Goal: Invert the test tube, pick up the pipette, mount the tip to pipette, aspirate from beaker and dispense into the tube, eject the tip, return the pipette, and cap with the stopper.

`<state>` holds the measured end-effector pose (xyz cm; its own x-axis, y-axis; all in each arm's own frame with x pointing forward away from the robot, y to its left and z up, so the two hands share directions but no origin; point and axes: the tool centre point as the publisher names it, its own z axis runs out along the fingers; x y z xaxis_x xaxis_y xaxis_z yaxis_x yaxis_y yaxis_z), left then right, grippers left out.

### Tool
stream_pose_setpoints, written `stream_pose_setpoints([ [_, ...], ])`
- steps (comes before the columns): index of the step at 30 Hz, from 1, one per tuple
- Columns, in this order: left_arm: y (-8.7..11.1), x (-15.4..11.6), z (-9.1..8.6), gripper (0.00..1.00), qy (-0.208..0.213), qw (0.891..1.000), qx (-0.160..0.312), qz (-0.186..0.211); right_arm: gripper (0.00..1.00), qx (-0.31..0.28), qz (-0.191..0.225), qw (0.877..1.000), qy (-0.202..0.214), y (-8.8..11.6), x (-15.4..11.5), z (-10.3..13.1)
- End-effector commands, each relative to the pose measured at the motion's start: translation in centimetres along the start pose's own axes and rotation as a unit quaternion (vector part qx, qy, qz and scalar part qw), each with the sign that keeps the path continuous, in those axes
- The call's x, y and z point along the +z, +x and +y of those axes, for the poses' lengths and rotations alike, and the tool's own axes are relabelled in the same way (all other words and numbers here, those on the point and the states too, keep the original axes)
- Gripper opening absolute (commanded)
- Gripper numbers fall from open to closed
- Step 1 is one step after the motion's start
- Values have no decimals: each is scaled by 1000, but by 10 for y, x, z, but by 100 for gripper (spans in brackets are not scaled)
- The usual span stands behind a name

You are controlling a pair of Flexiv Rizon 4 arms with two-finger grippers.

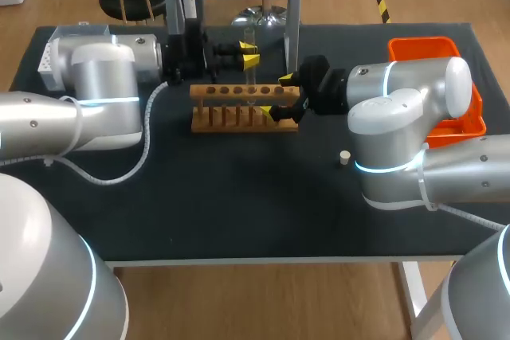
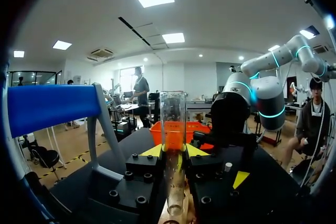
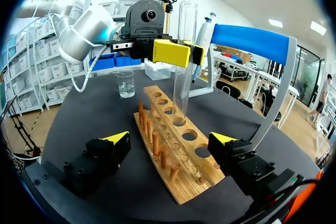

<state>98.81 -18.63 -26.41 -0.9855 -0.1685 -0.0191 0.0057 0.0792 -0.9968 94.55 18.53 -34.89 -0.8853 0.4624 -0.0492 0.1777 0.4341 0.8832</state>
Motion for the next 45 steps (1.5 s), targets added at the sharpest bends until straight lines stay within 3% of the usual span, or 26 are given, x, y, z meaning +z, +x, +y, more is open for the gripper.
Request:
stream_pose_setpoints([
  [1, -2, 1, 4, 0, 2, 1000, 2, 4, 100, 0, -1, 1000, 0, 1, 0, 0],
  [45, -4, 5, 19, 0, -7, 1000, 8, 3, 100, 0, -1, 1000, 0, 1, 0, 0],
])
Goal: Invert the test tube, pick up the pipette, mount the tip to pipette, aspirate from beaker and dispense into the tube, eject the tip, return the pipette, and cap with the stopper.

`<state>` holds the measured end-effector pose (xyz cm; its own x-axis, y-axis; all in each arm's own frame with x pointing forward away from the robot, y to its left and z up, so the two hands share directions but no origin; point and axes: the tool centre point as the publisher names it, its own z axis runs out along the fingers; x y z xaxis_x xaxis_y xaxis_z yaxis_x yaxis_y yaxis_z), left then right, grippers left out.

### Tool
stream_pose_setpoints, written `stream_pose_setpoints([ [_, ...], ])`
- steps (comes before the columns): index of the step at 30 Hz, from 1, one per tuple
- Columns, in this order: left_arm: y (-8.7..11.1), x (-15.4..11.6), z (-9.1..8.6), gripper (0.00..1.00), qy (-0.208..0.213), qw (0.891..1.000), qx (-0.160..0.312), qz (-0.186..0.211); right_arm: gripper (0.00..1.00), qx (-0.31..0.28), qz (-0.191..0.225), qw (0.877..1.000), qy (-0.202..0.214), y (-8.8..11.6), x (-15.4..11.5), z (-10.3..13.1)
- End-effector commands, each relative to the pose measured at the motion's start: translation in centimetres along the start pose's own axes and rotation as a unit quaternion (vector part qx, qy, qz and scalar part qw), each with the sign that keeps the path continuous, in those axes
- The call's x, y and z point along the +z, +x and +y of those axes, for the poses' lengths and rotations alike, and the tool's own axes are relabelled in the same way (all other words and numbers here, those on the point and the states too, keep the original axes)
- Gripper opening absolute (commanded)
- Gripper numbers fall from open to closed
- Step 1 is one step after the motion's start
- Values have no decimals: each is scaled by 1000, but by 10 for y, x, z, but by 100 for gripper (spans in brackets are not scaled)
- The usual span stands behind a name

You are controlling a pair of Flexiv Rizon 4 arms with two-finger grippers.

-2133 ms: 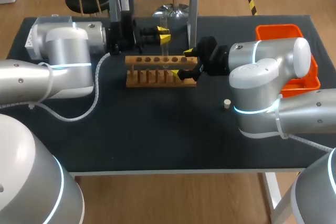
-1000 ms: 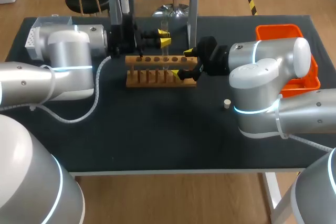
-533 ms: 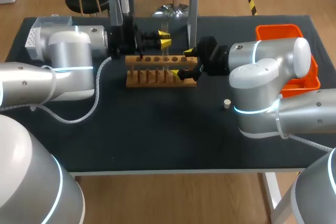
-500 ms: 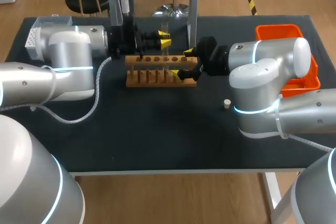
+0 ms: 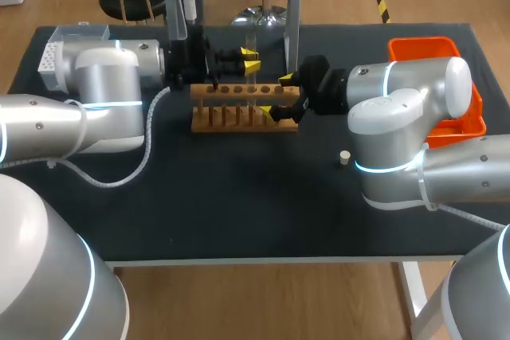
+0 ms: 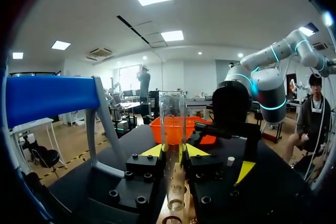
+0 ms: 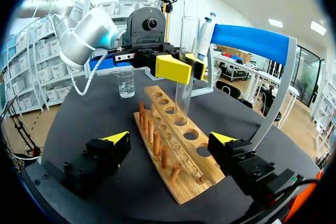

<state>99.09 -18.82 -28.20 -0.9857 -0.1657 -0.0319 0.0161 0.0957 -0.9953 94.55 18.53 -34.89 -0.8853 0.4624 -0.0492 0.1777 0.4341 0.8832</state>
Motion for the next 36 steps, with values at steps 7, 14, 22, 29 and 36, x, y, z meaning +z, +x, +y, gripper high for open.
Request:
stream_pose_setpoints([
  [7, -1, 2, 2, 0, -1, 1000, 6, 5, 100, 0, -1, 1000, -1, 1, 0, 0],
  [14, -1, 4, 3, 0, -1, 1000, 7, 5, 100, 0, -1, 1000, -1, 1, 0, 0],
  [22, -1, 6, 5, 0, 3, 1000, 9, 9, 100, 0, -1, 1000, -1, 1, 0, 0],
  [29, 1, 6, 6, 0, 7, 1000, 14, 10, 100, 0, -1, 1000, -1, 1, 0, 0],
  [36, 3, 6, 7, 0, 12, 1000, 21, 14, 100, 0, -1, 1000, -1, 1, 0, 0],
])
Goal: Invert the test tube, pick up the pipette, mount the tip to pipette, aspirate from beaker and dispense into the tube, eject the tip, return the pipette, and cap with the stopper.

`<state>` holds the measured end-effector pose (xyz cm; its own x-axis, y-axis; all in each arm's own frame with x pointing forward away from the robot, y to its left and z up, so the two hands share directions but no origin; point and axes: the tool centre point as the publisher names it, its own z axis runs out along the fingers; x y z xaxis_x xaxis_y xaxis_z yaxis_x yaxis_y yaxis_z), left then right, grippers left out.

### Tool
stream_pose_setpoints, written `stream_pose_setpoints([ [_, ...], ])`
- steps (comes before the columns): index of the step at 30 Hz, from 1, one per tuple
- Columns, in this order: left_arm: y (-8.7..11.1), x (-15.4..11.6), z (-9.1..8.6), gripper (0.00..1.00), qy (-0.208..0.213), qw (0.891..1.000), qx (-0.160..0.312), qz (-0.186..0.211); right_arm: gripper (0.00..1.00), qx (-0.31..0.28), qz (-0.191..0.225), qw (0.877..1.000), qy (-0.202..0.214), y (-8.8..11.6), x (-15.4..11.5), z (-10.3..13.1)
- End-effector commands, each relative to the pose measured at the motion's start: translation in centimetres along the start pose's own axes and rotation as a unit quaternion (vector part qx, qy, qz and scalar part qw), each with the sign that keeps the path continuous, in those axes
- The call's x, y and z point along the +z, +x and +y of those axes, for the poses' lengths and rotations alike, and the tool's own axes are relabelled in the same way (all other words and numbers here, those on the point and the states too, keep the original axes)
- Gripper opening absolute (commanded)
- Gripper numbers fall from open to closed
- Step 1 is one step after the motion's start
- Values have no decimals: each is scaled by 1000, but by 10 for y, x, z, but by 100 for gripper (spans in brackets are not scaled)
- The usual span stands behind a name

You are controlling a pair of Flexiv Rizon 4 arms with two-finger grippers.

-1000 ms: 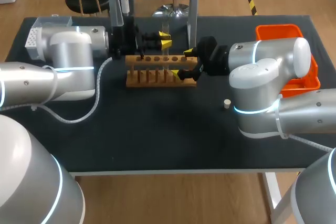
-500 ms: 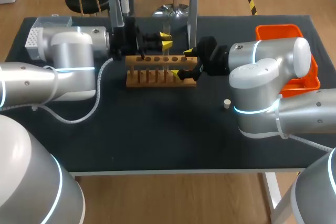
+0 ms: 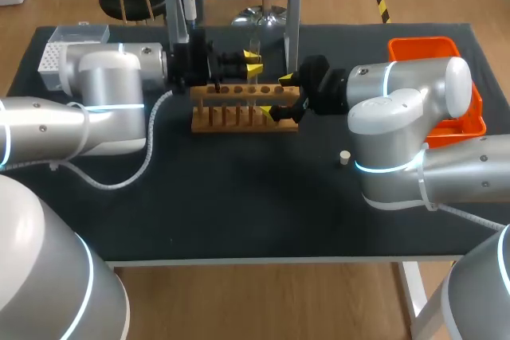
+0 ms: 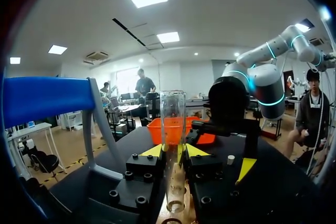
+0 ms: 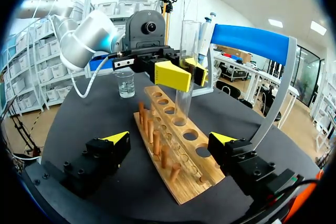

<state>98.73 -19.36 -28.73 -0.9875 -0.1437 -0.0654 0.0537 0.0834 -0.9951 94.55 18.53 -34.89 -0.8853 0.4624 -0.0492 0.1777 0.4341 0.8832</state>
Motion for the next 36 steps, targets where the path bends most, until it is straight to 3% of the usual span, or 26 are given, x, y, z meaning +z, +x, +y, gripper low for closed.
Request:
stream_pose_setpoints([
  [1, -2, 1, 3, 0, 3, 1000, 3, 4, 100, 0, -1, 1000, -1, 1, 0, 0],
  [36, 0, 2, 11, 0, 10, 1000, 1, 14, 100, 0, -1, 1000, -1, 1, 0, 0],
])
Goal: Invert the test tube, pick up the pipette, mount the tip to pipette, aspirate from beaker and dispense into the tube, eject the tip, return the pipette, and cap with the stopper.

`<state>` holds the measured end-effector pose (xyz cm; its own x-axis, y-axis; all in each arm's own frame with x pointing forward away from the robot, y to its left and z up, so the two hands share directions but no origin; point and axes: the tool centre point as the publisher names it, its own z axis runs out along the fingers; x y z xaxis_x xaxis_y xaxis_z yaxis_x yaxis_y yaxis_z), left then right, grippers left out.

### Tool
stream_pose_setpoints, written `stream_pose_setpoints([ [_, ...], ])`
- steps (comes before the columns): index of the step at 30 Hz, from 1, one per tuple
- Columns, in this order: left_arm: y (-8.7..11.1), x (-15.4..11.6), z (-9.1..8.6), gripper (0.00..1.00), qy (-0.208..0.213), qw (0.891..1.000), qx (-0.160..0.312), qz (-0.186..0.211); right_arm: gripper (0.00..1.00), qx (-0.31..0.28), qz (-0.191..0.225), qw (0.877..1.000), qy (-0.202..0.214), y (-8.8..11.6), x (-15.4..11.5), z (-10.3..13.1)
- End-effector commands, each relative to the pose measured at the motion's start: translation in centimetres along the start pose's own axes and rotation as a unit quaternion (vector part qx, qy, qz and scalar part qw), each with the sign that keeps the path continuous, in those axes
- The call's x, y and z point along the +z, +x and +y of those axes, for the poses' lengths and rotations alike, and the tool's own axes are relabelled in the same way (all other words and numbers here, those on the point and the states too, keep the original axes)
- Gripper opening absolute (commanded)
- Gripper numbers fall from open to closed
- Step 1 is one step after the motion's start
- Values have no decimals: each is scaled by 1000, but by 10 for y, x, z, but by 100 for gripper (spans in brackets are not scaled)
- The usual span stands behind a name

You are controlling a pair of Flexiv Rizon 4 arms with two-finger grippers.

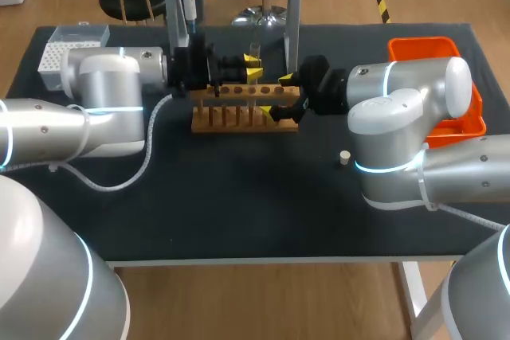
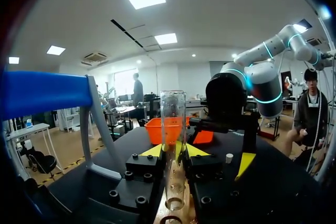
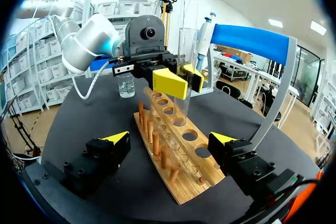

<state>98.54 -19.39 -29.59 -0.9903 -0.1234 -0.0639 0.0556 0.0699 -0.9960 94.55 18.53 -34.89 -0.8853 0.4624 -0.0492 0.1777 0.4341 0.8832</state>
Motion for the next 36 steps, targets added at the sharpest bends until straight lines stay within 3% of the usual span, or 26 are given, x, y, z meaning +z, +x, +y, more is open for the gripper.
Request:
stream_pose_setpoints([
  [1, -3, 1, 3, 0, 3, 1000, 1, 4, 100, 0, -1, 1000, -1, 1, 0, 0],
  [10, -3, 1, 3, 1, -2, 1000, 1, 4, 100, 0, -1, 1000, -1, 1, 0, 0],
  [11, -3, 1, 3, 31, -3, 1000, 1, 4, 100, 0, -1, 1000, -1, 1, 0, 0],
  [12, -3, 1, 3, 75, -3, 1000, 1, 4, 100, 0, -1, 1000, -1, 1, 0, 0],
  [13, -3, 1, 3, 100, -4, 1000, 0, 1, 100, 0, -1, 1000, -1, 1, 0, 0],
  [29, 1, -4, -5, 100, -22, 1000, -11, -8, 100, 0, -1, 1000, -1, 1, 0, 0],
  [36, 5, -26, -23, 100, -54, 998, -26, -35, 100, 0, -1, 1000, -1, 1, 0, 0],
])
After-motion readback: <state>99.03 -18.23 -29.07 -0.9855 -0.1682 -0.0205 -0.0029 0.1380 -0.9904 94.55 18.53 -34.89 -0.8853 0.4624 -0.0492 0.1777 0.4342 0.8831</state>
